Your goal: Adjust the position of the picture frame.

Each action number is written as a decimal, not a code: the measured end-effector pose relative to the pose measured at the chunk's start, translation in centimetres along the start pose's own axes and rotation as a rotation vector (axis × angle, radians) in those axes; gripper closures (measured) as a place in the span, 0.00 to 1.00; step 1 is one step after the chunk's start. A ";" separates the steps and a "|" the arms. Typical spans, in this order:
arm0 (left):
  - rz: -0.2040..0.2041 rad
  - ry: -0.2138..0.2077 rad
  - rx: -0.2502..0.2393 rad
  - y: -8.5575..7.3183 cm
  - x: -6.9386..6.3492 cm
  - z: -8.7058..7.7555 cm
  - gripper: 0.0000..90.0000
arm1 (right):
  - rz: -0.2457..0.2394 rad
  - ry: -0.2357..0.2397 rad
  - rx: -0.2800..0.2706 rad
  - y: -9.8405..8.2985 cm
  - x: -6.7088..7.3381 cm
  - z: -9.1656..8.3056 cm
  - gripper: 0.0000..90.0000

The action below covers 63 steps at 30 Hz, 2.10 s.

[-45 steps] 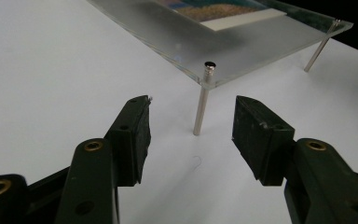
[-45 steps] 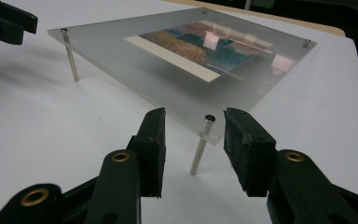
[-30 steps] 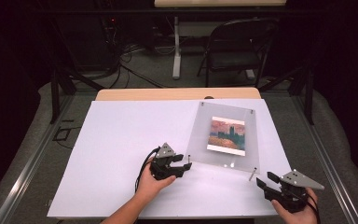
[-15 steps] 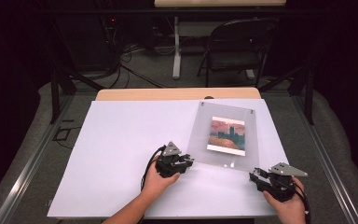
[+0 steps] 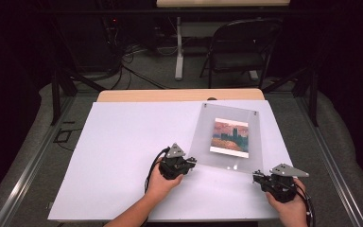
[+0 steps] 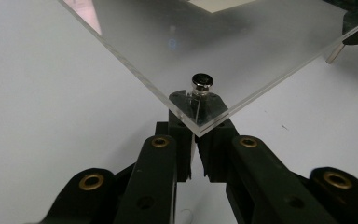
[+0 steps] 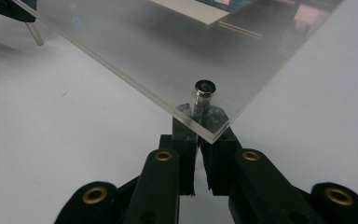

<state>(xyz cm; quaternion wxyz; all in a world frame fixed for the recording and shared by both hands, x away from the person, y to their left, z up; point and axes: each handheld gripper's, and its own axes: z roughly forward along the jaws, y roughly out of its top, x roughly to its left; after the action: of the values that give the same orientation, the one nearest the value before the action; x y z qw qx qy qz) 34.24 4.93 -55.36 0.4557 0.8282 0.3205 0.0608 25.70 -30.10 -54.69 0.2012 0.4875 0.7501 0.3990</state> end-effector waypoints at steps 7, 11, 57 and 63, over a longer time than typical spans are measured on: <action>0.012 0.000 0.005 0.1 0.0 0.0 0.94 | 0.023 0.016 0.005 0.1 -0.2 0.0 0.95; -0.004 -0.005 -0.002 0.4 0.0 -0.3 0.94 | 0.028 0.016 0.013 0.3 -0.3 -0.1 0.95; -0.143 0.085 -0.068 -2.9 3.8 -11.2 0.95 | -0.042 0.196 -0.029 6.9 6.2 4.8 0.95; -0.153 0.098 -0.077 -3.2 4.3 -11.4 0.95 | -0.051 0.207 -0.029 7.1 6.5 5.3 0.95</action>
<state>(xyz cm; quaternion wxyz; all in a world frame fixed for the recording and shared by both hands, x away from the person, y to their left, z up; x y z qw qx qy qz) 31.64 16.75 -52.13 0.4744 0.7792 0.4021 0.0787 30.49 -20.68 -51.64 0.1396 0.4214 0.7731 0.4531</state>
